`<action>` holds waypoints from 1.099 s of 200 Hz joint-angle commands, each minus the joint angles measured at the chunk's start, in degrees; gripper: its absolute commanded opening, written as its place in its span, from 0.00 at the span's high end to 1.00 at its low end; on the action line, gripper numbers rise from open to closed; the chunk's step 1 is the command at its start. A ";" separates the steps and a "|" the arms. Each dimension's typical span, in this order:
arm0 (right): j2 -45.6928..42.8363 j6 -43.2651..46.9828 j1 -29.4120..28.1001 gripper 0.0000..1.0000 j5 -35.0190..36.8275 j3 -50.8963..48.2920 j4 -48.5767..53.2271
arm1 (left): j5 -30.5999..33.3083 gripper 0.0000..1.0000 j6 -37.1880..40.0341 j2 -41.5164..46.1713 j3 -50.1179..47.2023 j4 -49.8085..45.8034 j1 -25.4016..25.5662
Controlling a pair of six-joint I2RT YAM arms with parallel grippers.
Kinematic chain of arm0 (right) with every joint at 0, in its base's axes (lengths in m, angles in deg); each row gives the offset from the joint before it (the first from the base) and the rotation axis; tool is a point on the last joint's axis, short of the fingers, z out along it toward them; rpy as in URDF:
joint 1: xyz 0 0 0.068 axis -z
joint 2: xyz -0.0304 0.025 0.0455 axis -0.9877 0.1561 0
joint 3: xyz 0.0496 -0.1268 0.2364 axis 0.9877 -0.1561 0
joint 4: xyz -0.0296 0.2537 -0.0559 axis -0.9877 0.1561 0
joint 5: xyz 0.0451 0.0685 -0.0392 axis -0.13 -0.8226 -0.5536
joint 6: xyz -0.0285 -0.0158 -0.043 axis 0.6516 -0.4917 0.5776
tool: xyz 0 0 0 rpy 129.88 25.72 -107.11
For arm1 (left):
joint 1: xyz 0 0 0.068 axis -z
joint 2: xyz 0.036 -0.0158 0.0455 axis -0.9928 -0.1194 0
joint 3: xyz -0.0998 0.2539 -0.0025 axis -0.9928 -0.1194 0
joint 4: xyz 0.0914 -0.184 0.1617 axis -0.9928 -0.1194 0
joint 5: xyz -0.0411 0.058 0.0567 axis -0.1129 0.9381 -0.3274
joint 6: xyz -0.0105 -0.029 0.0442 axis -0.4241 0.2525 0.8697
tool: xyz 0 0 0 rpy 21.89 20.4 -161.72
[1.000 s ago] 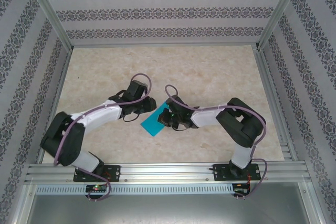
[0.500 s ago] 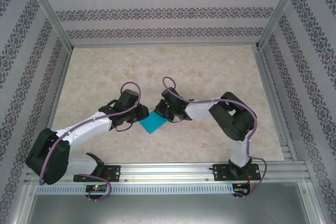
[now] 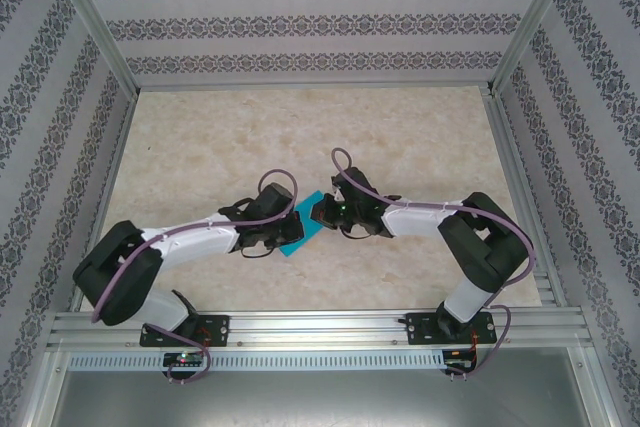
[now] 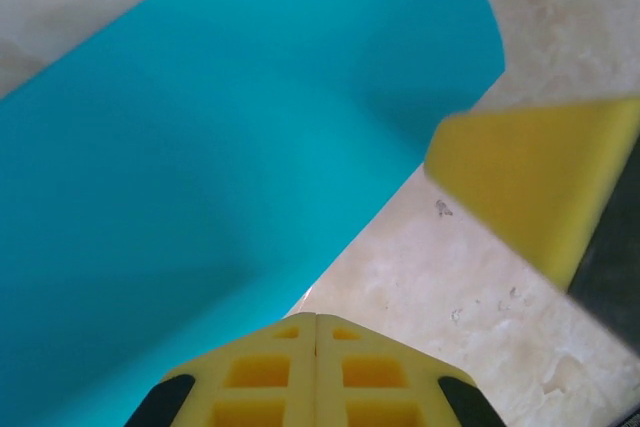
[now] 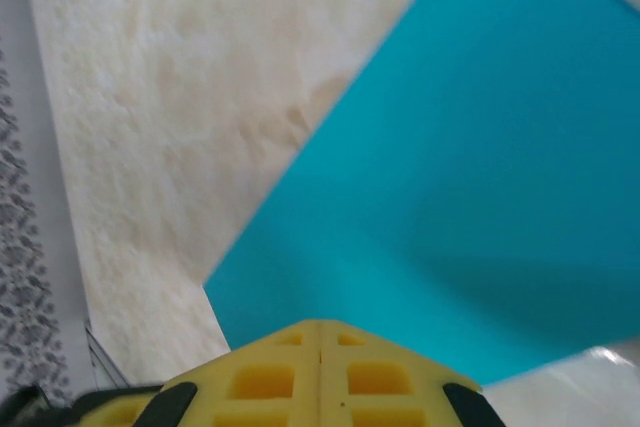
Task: Fold a paper plane with a square sheet of paper (pick it up from the middle)
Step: First fold in half a square sheet of paper at the center of the table.
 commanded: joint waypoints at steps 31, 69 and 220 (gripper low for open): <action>3.43 0.92 -1.62 1.00 -3.45 -1.30 -3.93 | 1.04 1.00 -2.67 -3.61 1.65 3.67 1.98; 5.58 0.85 -1.92 1.00 -3.72 -0.94 -4.19 | 1.61 1.00 -2.41 -4.92 1.20 3.68 1.98; 9.16 0.57 -2.35 1.00 -3.19 -2.66 -5.22 | 1.49 1.00 -1.29 -5.39 0.95 5.43 2.01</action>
